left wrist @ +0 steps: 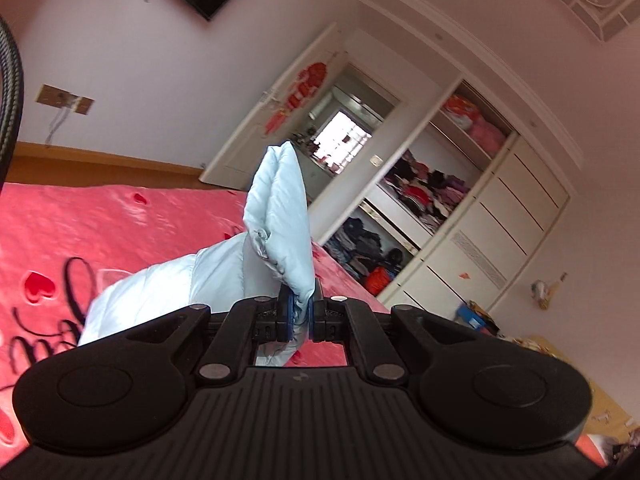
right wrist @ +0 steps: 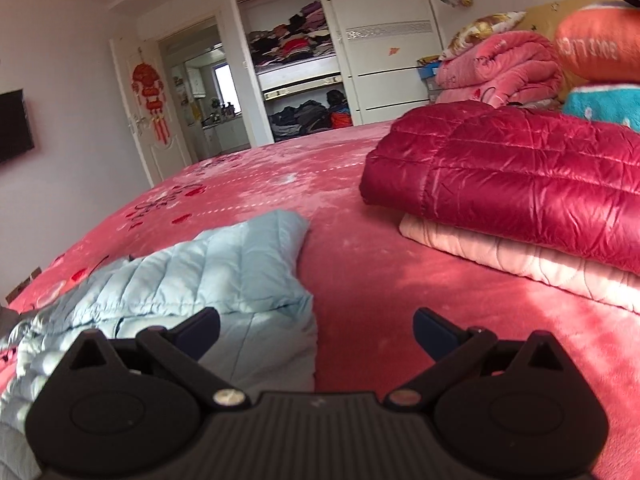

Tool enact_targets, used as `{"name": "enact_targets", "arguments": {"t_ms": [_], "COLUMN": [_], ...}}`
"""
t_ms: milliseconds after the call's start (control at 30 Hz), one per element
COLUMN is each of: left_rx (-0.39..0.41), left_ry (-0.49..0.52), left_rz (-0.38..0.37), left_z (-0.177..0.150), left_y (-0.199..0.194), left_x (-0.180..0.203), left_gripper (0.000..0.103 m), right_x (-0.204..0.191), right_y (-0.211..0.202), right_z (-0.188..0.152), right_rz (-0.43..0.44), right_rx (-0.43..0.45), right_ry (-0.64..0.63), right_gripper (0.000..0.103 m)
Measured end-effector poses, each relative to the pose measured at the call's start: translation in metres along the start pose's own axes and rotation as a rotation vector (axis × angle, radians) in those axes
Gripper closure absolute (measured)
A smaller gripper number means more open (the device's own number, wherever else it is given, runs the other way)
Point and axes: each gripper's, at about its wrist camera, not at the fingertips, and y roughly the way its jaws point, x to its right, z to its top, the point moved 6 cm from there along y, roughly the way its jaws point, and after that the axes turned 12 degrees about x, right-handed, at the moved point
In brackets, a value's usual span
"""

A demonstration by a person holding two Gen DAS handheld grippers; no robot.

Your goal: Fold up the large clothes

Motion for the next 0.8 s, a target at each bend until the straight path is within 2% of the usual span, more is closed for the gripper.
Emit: {"name": "enact_targets", "arguments": {"t_ms": [100,200,367,467,633,700,800], "left_rx": [-0.070,-0.150,-0.291,-0.377,-0.491,-0.531,-0.564], "left_ry": [0.037,0.072,0.138,0.174,0.231,0.264,0.292], "left_rz": [-0.105,-0.177,-0.237,-0.239,-0.207,-0.186,-0.165], "left_z": [-0.036,-0.080,-0.164,-0.215,-0.276,-0.290,-0.307], "left_y": [0.015,0.026,0.040,0.046,0.050,0.062,0.059], "left_x": [0.059,0.104,0.147,0.156,0.147,0.137,0.123], "left_gripper": [0.100,0.100,0.100,0.100,0.100,0.099,0.097], "right_x": [0.012,0.016,0.023,0.036,0.064,0.069,0.068], "right_y": [0.007,0.014,0.021,0.025,0.033,0.034,0.035], "right_z": [0.006,0.010,0.019,0.023,0.023,0.023,0.022], "right_rz": [-0.026,-0.024,-0.014,-0.033,-0.093,-0.102,-0.085], "right_rx": [0.018,0.029,0.062,0.071,0.054,0.054,0.048], "right_ry": [0.026,0.028,0.026,0.074,0.216,0.247,0.269], "right_gripper": [0.001,0.001,0.001,0.001,0.001,0.001,0.001]}}
